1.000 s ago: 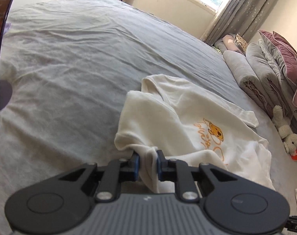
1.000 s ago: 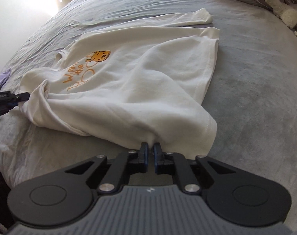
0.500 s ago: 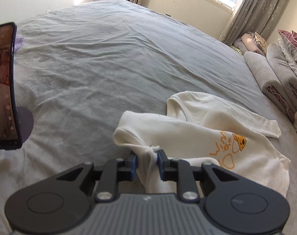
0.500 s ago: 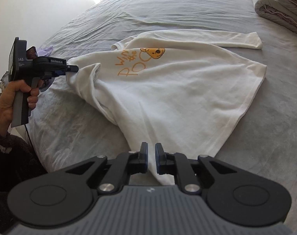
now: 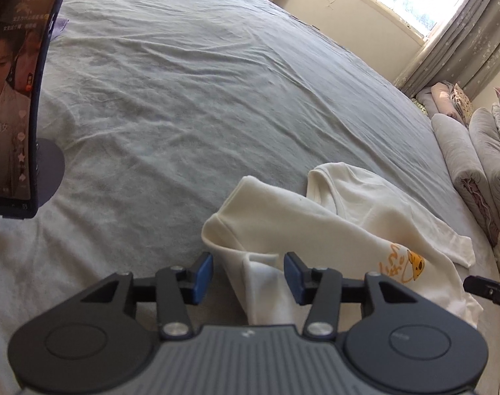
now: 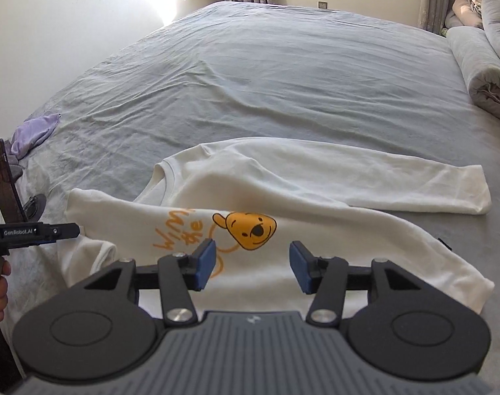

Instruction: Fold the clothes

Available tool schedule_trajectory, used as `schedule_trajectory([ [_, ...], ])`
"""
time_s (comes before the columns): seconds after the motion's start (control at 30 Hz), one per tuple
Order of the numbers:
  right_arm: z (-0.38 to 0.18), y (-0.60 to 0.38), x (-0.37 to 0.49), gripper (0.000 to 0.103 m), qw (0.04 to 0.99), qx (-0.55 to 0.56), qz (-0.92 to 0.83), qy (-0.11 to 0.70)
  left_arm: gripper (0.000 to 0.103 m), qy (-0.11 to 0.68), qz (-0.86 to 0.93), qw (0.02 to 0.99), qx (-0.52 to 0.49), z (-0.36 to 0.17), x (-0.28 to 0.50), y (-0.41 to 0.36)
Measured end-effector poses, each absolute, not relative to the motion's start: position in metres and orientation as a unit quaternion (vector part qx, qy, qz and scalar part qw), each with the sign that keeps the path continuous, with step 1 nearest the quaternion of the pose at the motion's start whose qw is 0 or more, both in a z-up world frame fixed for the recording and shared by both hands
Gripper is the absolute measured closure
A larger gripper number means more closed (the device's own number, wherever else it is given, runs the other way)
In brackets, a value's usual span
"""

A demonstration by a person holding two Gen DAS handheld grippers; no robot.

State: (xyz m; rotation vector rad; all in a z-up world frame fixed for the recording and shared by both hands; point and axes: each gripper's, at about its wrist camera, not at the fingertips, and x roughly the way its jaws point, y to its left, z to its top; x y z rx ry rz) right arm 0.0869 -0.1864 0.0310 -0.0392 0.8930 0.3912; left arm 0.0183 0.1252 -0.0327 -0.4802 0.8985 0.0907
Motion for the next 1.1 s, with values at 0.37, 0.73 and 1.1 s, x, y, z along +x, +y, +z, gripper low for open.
schedule_trajectory([
  [0.37, -0.007, -0.133, 0.195, 0.038, 0.877, -0.084, 0.212, 0.423, 0.052, 0.438, 0.04, 0.87, -0.224, -0.046, 0.033, 0.125],
  [0.73, -0.048, -0.123, 0.255, 0.032, 0.868, -0.119, 0.22, 0.43, 0.053, 0.429, 0.043, 0.882, -0.188, -0.048, 0.036, 0.115],
  [1.1, -0.038, -0.125, 0.228, 0.094, 0.884, -0.114, 0.216, 0.398, 0.068, 0.41, 0.051, 0.892, -0.183, -0.048, 0.035, 0.109],
])
